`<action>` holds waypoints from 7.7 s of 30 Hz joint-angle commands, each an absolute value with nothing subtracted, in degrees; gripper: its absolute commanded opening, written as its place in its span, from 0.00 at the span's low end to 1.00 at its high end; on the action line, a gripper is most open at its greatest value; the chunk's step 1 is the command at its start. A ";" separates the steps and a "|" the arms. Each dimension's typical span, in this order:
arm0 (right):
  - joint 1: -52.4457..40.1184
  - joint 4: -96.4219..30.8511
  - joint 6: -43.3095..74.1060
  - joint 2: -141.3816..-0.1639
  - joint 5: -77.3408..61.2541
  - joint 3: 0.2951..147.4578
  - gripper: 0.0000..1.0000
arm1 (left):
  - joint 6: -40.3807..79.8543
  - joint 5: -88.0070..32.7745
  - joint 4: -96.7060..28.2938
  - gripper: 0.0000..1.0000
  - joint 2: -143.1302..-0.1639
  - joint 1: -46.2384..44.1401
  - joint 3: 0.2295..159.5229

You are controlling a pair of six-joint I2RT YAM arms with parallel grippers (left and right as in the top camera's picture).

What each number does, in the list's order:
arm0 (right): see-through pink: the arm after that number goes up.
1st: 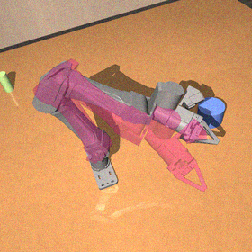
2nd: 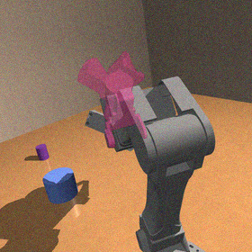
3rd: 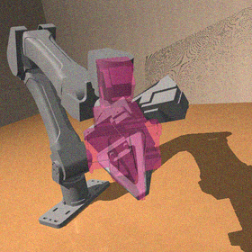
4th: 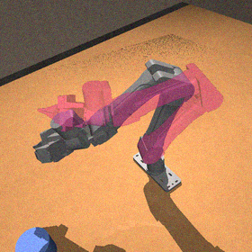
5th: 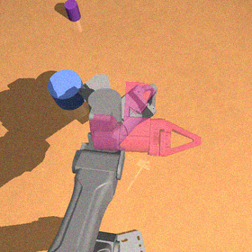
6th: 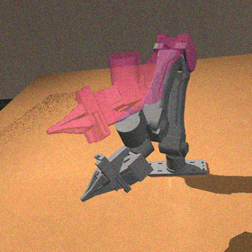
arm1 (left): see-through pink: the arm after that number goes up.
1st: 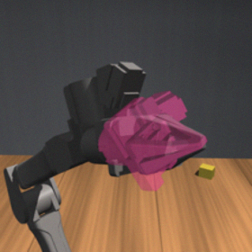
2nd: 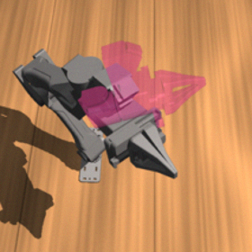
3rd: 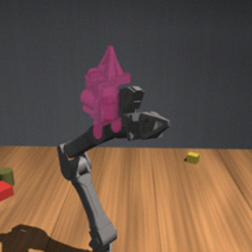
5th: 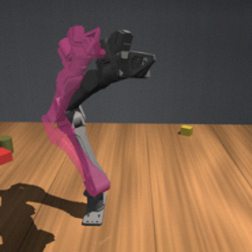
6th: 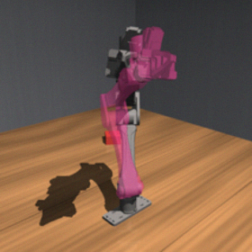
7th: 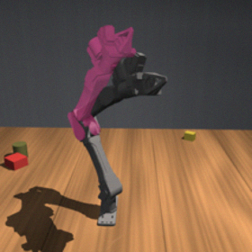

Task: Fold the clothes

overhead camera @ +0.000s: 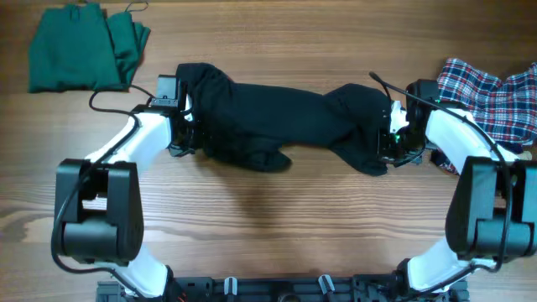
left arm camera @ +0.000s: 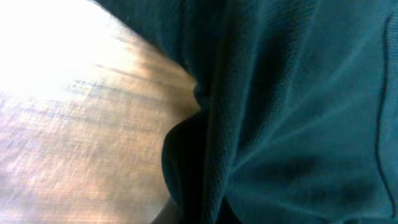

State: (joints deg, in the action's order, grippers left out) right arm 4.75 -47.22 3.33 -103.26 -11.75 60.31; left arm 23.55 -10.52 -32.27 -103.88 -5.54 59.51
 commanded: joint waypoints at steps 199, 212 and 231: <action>4.36 -45.41 10.46 -111.15 -12.49 79.11 0.16 | 34.94 -4.29 -44.86 0.04 -88.64 -25.34 45.50; 4.36 -44.71 10.48 -111.15 -12.51 79.11 0.16 | 36.77 -1.87 -40.42 0.04 -97.58 -24.40 43.81; 4.36 -46.09 10.52 -111.15 -12.51 79.11 0.16 | 40.77 -3.14 -51.46 0.04 -97.78 8.03 43.83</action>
State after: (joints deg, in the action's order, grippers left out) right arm 4.23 -46.00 10.98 -111.42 -11.57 79.57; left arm 41.08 -9.04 -53.15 -95.22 4.54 46.02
